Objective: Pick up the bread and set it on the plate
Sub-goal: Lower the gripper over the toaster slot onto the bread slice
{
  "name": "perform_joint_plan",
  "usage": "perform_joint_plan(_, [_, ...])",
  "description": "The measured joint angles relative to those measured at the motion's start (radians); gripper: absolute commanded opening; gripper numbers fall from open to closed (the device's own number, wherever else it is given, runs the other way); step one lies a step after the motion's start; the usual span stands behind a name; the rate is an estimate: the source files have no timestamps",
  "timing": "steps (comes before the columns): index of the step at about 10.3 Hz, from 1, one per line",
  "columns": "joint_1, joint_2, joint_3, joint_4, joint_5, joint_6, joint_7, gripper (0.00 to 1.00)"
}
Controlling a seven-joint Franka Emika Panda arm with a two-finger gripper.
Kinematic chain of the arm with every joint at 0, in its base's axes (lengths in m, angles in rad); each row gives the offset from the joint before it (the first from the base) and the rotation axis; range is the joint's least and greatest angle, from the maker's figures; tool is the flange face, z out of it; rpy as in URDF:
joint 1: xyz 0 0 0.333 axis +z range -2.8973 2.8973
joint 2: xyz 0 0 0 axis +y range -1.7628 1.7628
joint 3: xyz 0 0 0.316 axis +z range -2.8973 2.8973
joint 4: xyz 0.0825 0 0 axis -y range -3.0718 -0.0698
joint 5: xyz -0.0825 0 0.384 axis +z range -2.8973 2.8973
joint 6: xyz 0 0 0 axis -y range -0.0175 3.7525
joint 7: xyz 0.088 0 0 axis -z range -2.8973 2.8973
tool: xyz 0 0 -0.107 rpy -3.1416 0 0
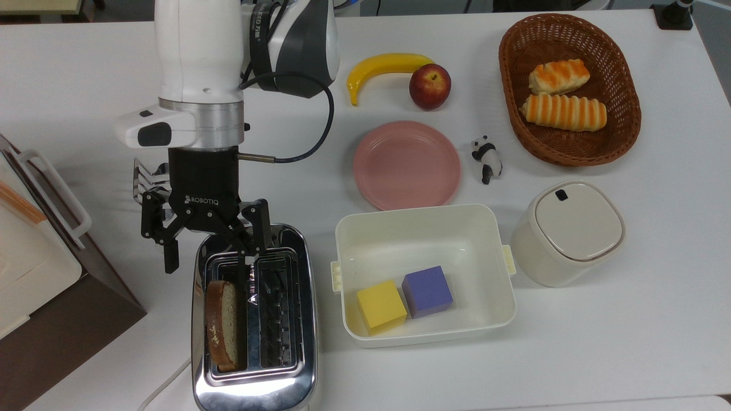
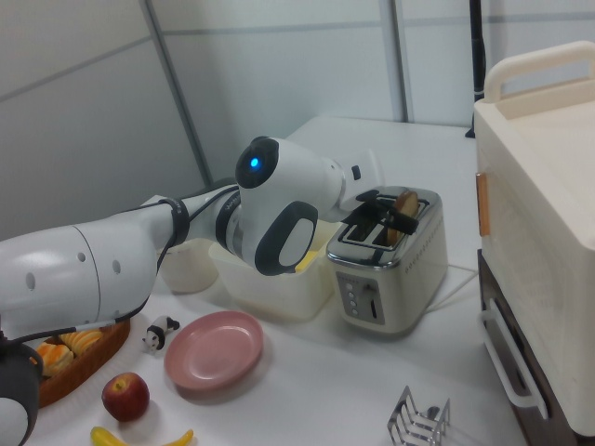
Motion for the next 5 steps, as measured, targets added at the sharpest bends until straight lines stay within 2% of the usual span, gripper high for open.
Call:
perform_joint_plan(2, [0.0, 0.0, 0.0, 0.001, 0.0, 0.0, -0.013, 0.58])
perform_joint_plan(3, [0.0, 0.0, 0.0, 0.001, 0.0, 0.0, -0.017, 0.49])
perform_joint_plan(5, [0.001, 0.001, 0.002, 0.001, 0.0, 0.0, -0.021, 0.44])
